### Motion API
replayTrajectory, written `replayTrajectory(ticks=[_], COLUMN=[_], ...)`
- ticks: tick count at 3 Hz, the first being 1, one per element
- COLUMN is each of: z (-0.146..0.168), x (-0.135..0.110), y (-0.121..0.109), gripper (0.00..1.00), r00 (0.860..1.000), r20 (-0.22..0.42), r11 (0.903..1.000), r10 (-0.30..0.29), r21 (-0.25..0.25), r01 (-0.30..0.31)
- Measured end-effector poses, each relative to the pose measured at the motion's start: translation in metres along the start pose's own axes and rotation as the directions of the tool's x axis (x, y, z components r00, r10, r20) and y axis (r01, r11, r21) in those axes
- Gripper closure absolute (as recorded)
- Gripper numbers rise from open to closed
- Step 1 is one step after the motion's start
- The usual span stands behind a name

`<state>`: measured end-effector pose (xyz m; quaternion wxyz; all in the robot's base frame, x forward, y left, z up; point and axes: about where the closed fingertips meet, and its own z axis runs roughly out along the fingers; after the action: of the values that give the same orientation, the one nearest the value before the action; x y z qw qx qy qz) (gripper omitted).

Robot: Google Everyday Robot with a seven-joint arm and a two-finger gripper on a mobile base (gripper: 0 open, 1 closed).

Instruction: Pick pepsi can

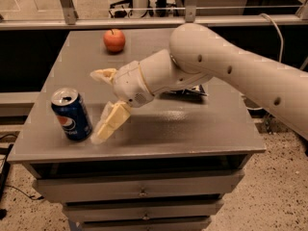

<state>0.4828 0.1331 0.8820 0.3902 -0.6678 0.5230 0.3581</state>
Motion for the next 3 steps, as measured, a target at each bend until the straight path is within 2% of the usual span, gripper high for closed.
replayTrajectory(ticks=[2, 3], z=[0.050, 0.063], x=[-0.018, -0.022], y=[0.002, 0.004], gripper=[0.02, 0.33], r00=[0.992, 0.987], r20=[0.107, 0.141], r11=[0.9962, 0.9937], r10=[0.062, 0.083], r21=[-0.067, -0.086], r01=[-0.055, -0.071])
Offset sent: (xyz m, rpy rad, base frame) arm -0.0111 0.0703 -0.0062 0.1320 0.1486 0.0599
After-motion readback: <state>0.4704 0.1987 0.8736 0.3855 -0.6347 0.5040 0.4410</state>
